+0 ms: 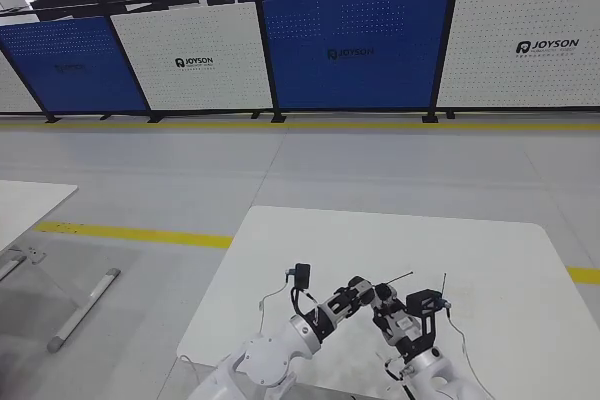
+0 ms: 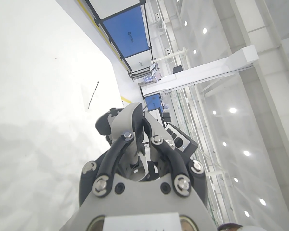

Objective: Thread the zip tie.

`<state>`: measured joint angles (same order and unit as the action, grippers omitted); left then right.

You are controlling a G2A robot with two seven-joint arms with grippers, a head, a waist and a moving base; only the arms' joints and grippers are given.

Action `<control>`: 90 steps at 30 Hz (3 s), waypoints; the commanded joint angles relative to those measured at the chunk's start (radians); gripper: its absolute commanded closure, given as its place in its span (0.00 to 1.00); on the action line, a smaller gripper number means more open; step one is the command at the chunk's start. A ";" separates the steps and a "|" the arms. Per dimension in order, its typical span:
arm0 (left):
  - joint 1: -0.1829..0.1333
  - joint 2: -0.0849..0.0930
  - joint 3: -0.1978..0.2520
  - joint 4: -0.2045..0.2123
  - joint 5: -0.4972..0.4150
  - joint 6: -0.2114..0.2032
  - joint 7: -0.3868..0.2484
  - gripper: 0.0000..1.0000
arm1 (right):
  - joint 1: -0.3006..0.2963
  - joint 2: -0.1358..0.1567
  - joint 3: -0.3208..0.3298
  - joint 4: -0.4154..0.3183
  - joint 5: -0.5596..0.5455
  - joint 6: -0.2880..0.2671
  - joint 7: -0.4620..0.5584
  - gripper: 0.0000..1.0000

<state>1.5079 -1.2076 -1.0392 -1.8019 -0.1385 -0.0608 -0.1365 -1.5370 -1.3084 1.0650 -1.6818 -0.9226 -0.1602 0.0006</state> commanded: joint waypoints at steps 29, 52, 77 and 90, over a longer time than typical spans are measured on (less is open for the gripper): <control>0.009 -0.005 -0.013 -0.001 -0.005 -0.010 0.056 1.00 | -0.002 -0.006 0.028 -0.003 -0.087 0.249 0.024 0.00; 0.006 -0.009 0.000 0.001 0.021 -0.005 0.052 1.00 | -0.003 0.007 0.061 0.018 -0.052 0.008 0.038 0.67; 0.008 -0.011 0.013 0.001 0.070 0.008 0.046 1.00 | 0.002 0.009 0.048 -0.009 -0.045 -0.058 0.030 0.79; 0.008 -0.012 0.013 0.000 0.076 0.011 0.041 1.00 | 0.022 0.007 0.037 0.007 -0.044 -0.059 0.045 0.84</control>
<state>1.5164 -1.2196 -1.0272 -1.8034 -0.0626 -0.0501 -0.0964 -1.5160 -1.3012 1.1026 -1.6763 -0.9668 -0.2191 0.0454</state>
